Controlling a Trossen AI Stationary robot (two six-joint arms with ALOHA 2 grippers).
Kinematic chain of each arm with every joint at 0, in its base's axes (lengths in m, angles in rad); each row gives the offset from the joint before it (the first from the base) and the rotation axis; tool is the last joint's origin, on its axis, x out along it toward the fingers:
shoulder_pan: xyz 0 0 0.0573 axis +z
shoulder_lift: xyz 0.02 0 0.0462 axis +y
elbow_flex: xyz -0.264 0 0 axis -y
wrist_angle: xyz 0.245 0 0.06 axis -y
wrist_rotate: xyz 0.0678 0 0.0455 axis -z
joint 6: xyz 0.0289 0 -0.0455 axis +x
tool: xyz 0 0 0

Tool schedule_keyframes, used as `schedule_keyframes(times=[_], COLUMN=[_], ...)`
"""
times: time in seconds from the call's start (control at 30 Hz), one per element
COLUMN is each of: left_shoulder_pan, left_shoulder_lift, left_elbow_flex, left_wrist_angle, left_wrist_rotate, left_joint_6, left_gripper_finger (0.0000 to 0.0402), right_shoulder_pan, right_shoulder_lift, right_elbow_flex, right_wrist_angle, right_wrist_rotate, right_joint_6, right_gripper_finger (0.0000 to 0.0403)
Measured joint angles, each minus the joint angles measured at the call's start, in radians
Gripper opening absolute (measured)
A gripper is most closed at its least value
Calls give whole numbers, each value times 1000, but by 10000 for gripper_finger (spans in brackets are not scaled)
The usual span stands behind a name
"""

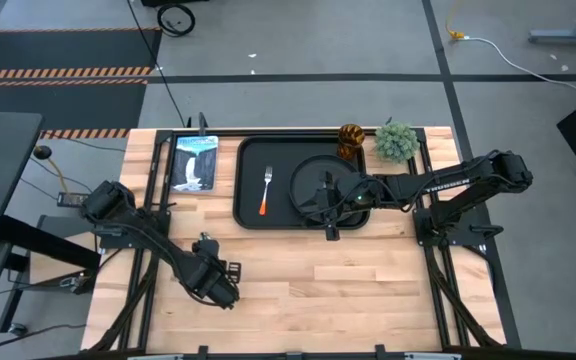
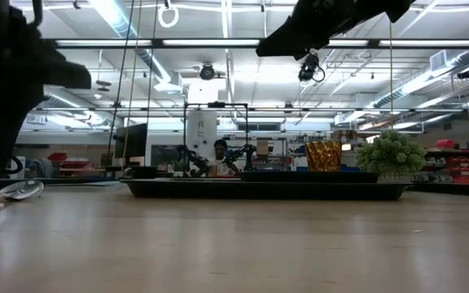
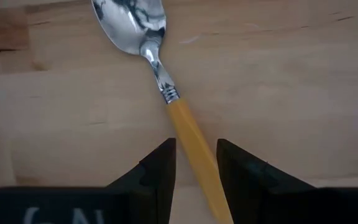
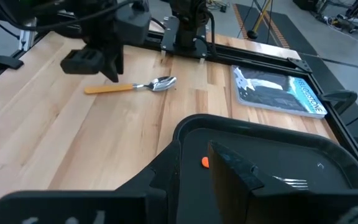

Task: Pick and place plate/cup/fork/spoon on tray
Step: Put the yellow spoon on the black tray to the left of the orange fork

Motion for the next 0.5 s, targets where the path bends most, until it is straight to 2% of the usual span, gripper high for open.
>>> schedule_keyframes(times=[0.5], left_shoulder_pan=[-2], left_shoulder_lift=[-5], left_elbow_flex=[-150], left_wrist_angle=[253], left_wrist_rotate=[45], left_joint_6=[-27], left_gripper_finger=[126], right_shoulder_pan=[1], right_shoulder_lift=[0], right_elbow_flex=[0], right_wrist_angle=[2], right_wrist_rotate=[0], right_joint_6=[7], right_gripper_finger=[89])
